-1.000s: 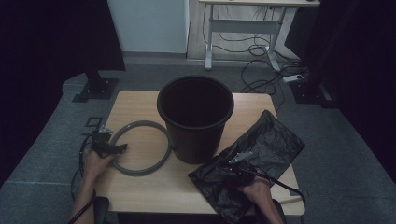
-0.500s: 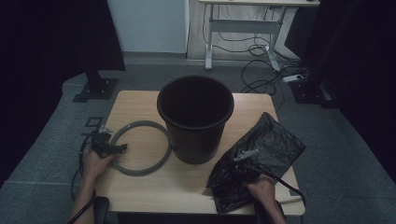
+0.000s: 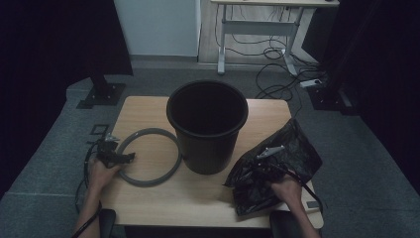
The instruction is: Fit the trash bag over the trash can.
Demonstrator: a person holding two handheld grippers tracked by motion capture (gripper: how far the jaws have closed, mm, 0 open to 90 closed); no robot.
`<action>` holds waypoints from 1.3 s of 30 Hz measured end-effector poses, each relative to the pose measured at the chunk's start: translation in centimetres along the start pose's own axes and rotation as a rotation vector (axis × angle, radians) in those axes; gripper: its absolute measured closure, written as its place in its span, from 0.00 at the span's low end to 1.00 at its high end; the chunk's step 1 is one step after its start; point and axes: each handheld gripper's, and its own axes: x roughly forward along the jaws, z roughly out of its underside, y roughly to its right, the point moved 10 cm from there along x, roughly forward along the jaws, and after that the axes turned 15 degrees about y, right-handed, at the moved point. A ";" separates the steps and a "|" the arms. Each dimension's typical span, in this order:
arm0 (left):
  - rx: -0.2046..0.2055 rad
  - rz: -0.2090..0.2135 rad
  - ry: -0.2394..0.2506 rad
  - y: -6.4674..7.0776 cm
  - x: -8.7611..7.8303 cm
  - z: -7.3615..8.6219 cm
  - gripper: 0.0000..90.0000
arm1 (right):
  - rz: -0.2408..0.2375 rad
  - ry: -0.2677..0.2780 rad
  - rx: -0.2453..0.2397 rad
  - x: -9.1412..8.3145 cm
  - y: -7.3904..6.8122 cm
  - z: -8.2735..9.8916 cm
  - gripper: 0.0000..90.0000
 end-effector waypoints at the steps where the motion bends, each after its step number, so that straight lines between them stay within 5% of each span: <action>1: 0.000 0.000 0.000 0.0 0.0 0.0 0.00 | -0.001 0.002 0.003 -0.1 0.2 -0.3 0.98; 24: 0.000 0.000 0.001 0.0 0.0 0.0 0.00 | 0.038 0.037 0.018 -2.2 5.6 -8.2 0.98; 39: -0.002 0.000 0.002 0.0 0.0 0.0 0.00 | 0.036 0.076 0.034 -3.6 6.6 -13.3 0.98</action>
